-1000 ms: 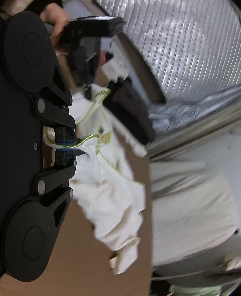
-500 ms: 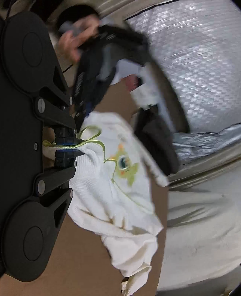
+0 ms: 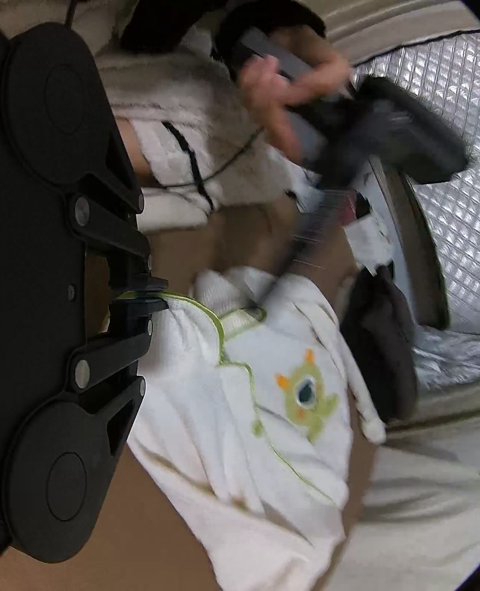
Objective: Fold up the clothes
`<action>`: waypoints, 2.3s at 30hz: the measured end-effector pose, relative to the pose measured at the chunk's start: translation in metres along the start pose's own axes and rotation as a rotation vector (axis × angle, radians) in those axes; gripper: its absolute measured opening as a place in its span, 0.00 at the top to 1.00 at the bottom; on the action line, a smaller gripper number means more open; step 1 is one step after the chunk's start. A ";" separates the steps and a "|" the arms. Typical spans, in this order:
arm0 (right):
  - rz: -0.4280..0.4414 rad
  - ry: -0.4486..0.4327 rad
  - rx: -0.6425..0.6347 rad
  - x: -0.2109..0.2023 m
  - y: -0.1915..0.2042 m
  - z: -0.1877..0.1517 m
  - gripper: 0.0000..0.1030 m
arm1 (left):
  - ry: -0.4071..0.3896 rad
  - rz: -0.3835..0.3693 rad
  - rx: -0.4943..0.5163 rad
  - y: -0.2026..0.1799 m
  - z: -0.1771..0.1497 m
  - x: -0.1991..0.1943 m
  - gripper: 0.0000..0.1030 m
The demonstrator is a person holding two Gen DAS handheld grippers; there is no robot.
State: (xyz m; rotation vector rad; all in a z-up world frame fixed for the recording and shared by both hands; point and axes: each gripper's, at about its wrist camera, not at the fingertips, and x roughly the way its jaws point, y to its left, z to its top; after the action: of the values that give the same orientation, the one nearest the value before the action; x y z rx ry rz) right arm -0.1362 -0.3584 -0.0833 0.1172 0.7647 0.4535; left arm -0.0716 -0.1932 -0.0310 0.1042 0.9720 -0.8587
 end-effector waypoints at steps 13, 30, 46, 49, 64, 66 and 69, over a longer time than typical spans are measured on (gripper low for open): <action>-0.134 -0.081 0.122 -0.057 -0.050 0.031 0.59 | 0.194 0.105 0.172 -0.009 0.024 0.138 0.37; -0.342 -0.090 0.492 0.067 -0.215 0.056 0.58 | 0.015 0.014 0.082 0.018 0.020 0.142 0.32; -0.284 0.054 0.488 -0.042 -0.167 -0.001 0.94 | -0.080 -0.086 -0.061 0.042 0.035 0.145 0.32; -0.271 0.133 0.528 -0.030 -0.189 -0.007 0.86 | -0.122 -0.064 -0.061 0.041 0.035 0.140 0.32; -0.567 -0.124 0.566 -0.026 -0.316 0.038 0.34 | -0.137 -0.202 0.142 -0.090 0.077 0.183 0.40; -0.584 -0.120 0.589 -0.011 -0.333 0.029 0.33 | -0.129 -0.184 0.114 -0.093 0.071 0.194 0.41; -0.460 -0.160 0.594 0.004 -0.342 0.019 0.57 | -0.128 -0.170 0.061 -0.097 0.062 0.205 0.42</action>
State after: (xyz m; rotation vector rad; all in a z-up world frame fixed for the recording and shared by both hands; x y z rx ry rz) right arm 0.0004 -0.6627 -0.1632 0.5134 0.7223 -0.2287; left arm -0.0394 -0.4073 -0.1224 0.0190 0.8433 -1.0390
